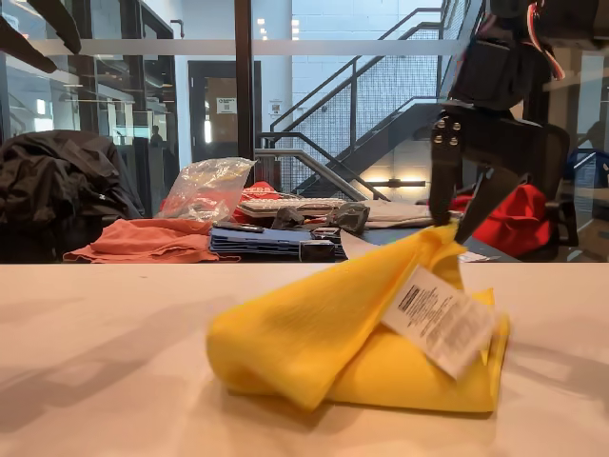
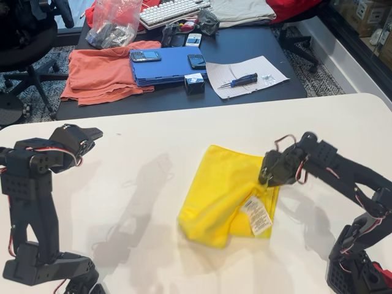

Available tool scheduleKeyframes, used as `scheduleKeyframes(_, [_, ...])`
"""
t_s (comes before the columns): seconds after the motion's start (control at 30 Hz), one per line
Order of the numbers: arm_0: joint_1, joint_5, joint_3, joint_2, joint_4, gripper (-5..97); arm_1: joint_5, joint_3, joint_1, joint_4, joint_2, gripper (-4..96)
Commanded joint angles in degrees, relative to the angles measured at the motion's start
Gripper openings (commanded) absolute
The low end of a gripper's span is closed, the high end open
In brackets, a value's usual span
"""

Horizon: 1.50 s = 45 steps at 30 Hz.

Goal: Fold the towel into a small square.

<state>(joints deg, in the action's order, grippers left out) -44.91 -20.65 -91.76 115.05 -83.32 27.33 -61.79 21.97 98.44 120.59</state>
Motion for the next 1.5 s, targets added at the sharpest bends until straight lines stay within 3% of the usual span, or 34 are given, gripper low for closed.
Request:
scheduleKeyframes(0.0, [4.7, 0.0, 1.5, 0.8, 0.2, 0, 0.2, 0.5, -0.4, -0.2, -0.6, 11.1])
scheduleKeyframes(0.2, [15.2, 0.0, 1.4, 0.6, 6.9, 0, 0.0, 1.0, -0.4, -0.2, -2.4, 11.0])
scheduleKeyframes(0.5, [17.8, 1.0, -1.8, 0.4, 10.9, 2, 0.1, 1.0, -0.4, -0.2, -1.8, 11.4])
scheduleKeyframes(0.67, [20.6, 1.1, 0.0, 1.1, 12.2, 16, 0.1, 1.0, -0.4, -0.2, -1.6, 12.2])
scheduleKeyframes(0.83, [30.8, 0.9, 10.2, 1.1, 14.7, 33, -0.1, 1.0, -0.4, -0.2, -1.5, 18.8])
scheduleKeyframes(1.0, [38.8, 1.0, 18.6, 1.4, 9.8, 35, -0.3, 1.0, -0.4, -0.2, -1.5, 21.3])
scheduleKeyframes(1.1, [34.6, 1.0, 19.0, 1.4, 1.1, 35, -0.4, 1.0, -0.4, -0.2, -2.1, 21.3])
scheduleKeyframes(1.23, [16.8, 3.2, 15.8, 0.4, -11.6, 35, -0.4, 1.1, -0.4, -0.2, -2.3, 21.3])
scheduleKeyframes(1.33, [4.7, 8.1, 14.6, -0.9, -9.0, 35, -0.5, 1.1, -0.6, -0.2, -1.7, 21.3])
scheduleKeyframes(1.47, [-1.2, 10.4, 13.9, -6.6, -1.8, 35, -0.5, 1.1, -0.7, -0.2, -1.5, 21.3])
